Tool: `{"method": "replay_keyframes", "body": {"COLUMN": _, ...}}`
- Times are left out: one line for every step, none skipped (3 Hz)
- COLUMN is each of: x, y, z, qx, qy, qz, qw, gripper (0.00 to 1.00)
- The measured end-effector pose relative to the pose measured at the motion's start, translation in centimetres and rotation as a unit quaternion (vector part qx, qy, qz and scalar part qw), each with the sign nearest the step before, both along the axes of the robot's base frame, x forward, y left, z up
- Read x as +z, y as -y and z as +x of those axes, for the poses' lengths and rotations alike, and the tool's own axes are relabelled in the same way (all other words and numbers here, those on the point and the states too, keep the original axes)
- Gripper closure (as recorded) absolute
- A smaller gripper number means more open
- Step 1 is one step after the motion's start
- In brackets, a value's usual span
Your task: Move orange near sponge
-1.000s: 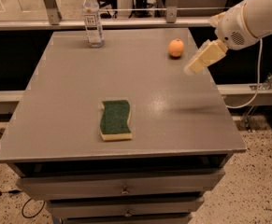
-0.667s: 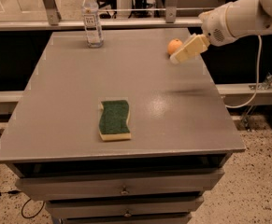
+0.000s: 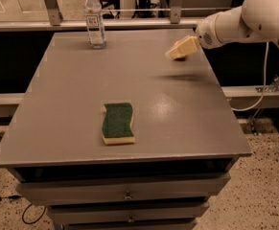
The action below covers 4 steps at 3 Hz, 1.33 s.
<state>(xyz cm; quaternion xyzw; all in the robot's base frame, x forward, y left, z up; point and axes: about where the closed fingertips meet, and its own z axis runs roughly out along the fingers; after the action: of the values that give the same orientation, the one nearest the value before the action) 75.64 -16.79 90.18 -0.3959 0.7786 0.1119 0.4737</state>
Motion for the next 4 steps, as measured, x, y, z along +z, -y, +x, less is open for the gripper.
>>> {"method": "replay_keyframes", "body": {"x": -1.9, "y": 0.6, "z": 2.0, "qx": -0.014, "qy": -0.013, "qz": 0.024, "qw": 0.9995, "gripper": 0.0}}
{"method": "replay_keyframes", "body": {"x": -3.9, "y": 0.7, "z": 3.4, "qx": -0.018, "qy": -0.027, "qz": 0.053, "qw": 0.9981, "gripper": 0.02}}
{"method": "replay_keyframes", "body": {"x": -5.1, "y": 1.0, "z": 3.8, "qx": -0.021, "qy": -0.036, "qz": 0.063, "qw": 0.9972, "gripper": 0.25}}
{"method": "replay_keyframes", "body": {"x": -5.2, "y": 1.7, "z": 3.7, "qx": -0.023, "qy": -0.035, "qz": 0.07, "qw": 0.9966, "gripper": 0.48}}
